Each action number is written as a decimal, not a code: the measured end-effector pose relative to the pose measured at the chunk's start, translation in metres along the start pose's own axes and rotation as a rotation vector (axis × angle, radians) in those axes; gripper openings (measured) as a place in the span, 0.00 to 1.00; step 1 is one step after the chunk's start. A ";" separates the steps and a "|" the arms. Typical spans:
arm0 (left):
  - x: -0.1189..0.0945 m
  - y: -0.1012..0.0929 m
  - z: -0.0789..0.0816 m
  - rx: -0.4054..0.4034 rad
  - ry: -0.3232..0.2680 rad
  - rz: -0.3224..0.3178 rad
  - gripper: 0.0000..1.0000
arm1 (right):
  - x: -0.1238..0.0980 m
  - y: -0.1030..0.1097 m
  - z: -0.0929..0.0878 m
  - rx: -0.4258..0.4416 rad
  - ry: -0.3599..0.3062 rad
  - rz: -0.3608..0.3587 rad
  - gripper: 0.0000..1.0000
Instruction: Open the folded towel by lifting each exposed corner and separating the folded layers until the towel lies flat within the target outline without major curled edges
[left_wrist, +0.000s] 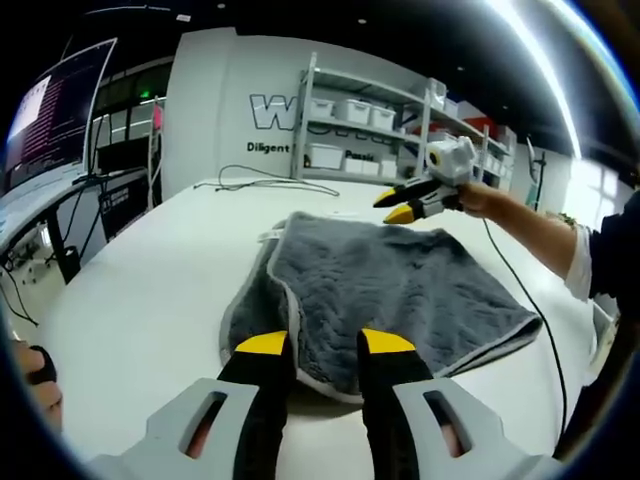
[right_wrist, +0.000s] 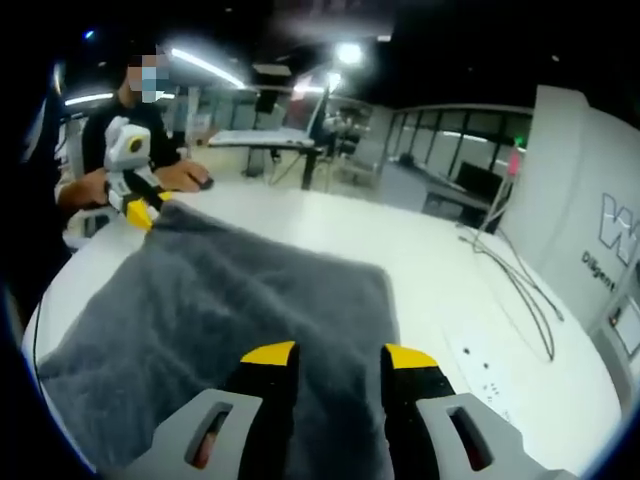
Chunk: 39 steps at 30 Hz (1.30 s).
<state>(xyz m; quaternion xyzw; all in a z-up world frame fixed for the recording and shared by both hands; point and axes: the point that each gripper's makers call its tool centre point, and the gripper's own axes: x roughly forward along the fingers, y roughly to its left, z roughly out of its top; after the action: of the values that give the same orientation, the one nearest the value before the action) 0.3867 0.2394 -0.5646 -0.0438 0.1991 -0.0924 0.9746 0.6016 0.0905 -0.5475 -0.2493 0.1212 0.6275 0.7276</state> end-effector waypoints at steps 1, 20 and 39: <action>0.000 0.000 0.000 -0.003 0.001 0.001 0.26 | 0.000 0.000 0.001 -0.001 -0.003 -0.001 0.31; -0.004 -0.002 0.002 -0.064 0.001 -0.008 0.25 | 0.026 -0.009 0.022 0.002 -0.038 -0.039 0.33; 0.000 0.002 -0.002 -0.060 0.038 0.009 0.26 | 0.055 -0.013 0.032 0.001 -0.039 0.014 0.33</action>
<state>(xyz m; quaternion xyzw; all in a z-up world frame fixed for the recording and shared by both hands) 0.3860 0.2414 -0.5667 -0.0700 0.2206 -0.0828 0.9693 0.6199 0.1527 -0.5452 -0.2361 0.1090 0.6372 0.7255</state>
